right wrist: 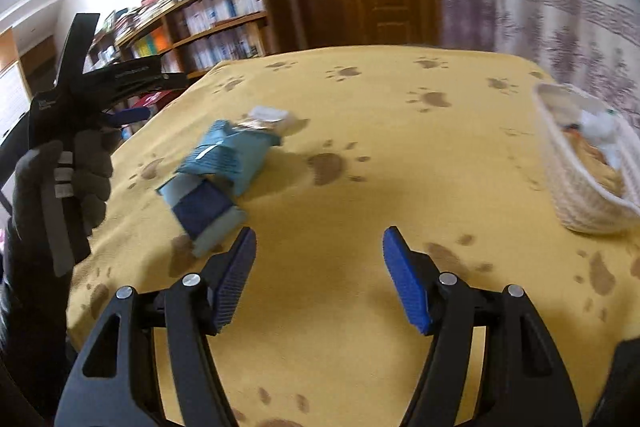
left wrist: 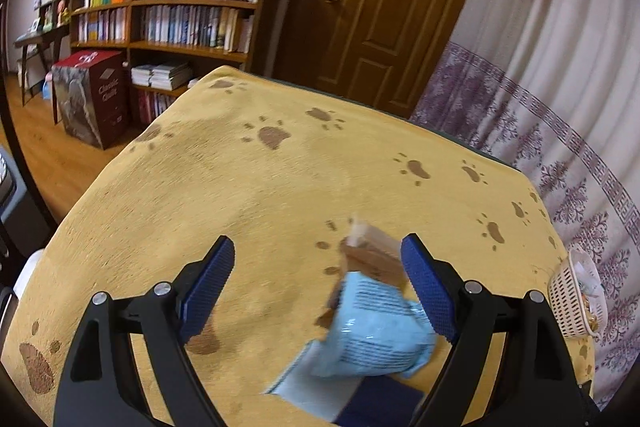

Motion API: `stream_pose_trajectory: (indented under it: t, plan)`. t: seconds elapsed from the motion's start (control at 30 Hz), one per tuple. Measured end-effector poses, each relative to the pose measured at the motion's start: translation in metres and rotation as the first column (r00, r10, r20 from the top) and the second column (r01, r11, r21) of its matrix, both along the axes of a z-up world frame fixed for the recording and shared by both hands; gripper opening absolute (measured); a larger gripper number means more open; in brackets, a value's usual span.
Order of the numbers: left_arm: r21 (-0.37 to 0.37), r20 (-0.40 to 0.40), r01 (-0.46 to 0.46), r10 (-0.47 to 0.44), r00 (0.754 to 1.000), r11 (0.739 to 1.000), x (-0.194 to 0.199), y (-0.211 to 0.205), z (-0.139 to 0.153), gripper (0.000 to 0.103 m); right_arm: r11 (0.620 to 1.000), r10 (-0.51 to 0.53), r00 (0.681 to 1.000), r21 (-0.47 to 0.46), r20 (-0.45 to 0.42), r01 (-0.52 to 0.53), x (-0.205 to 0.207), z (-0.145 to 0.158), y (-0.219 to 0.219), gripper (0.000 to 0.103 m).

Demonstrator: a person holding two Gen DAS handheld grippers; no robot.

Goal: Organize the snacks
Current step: 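Move both grippers back to the blue bag and walnut bag, then grasp the light-blue printed bag with the right gripper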

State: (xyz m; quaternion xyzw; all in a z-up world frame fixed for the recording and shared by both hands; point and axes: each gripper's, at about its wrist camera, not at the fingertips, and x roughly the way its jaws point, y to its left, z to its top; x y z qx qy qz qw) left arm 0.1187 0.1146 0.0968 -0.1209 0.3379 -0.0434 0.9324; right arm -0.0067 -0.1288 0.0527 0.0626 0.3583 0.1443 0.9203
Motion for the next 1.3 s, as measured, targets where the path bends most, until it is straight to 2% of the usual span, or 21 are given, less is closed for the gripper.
stream_pose_trajectory:
  t: [0.13,0.23,0.4,0.5,0.6,0.73,0.93,1.03,1.1,1.2,1.3]
  plan:
    - [-0.032,-0.025,-0.027,0.027,0.999,0.999,0.001,0.015,-0.011,0.085,0.999,0.04,0.999,-0.033,0.007,-0.04,0.014,0.001,0.023,0.068]
    - [-0.026,-0.038,-0.061,0.06,0.997,0.998,0.001,0.025,-0.02,0.085,0.995,0.073,0.997,-0.07,0.016,-0.072,0.031,0.003,0.037,0.069]
    - [0.01,-0.053,-0.11,0.111,0.992,0.994,0.0,0.035,-0.031,0.085,0.977,0.146,0.989,-0.161,0.037,-0.139,0.058,0.005,0.064,0.08]
    - [0.02,-0.055,-0.124,0.125,0.991,0.992,-0.001,0.039,-0.033,0.085,0.94,0.227,0.972,-0.273,0.061,-0.203,0.064,0.002,0.086,0.088]
    - [-0.004,-0.06,-0.134,0.133,0.989,0.991,-0.002,0.045,-0.034,0.085,0.883,0.303,0.951,-0.392,0.055,-0.258,0.07,-0.008,0.107,0.089]
    - [-0.029,-0.07,-0.15,0.147,0.987,0.988,-0.003,0.052,-0.035,0.085,0.845,0.331,0.943,-0.458,0.044,-0.276,0.086,-0.018,0.119,0.089]
    - [-0.037,-0.076,-0.14,0.137,0.988,0.989,-0.004,0.049,-0.036,0.085,0.846,0.35,0.936,-0.437,0.027,-0.304,0.113,-0.017,0.129,0.089]
    - [-0.039,-0.079,-0.14,0.137,0.987,0.989,-0.003,0.049,-0.037,0.085,0.855,0.364,0.931,-0.394,-0.01,-0.338,0.125,-0.02,0.132,0.089]
    - [-0.04,-0.084,-0.142,0.138,0.987,0.989,-0.003,0.05,-0.038,0.085,0.878,0.351,0.935,-0.333,-0.043,-0.344,0.135,-0.023,0.129,0.088]
    - [-0.04,-0.093,-0.148,0.143,0.985,0.988,-0.001,0.053,-0.042,0.085,0.904,0.329,0.94,-0.258,-0.085,-0.34,0.14,-0.028,0.121,0.067]
    - [-0.039,-0.102,-0.152,0.148,0.984,0.988,0.0,0.054,-0.045,0.085,0.926,0.295,0.951,-0.218,-0.087,-0.307,0.14,-0.028,0.109,0.057]
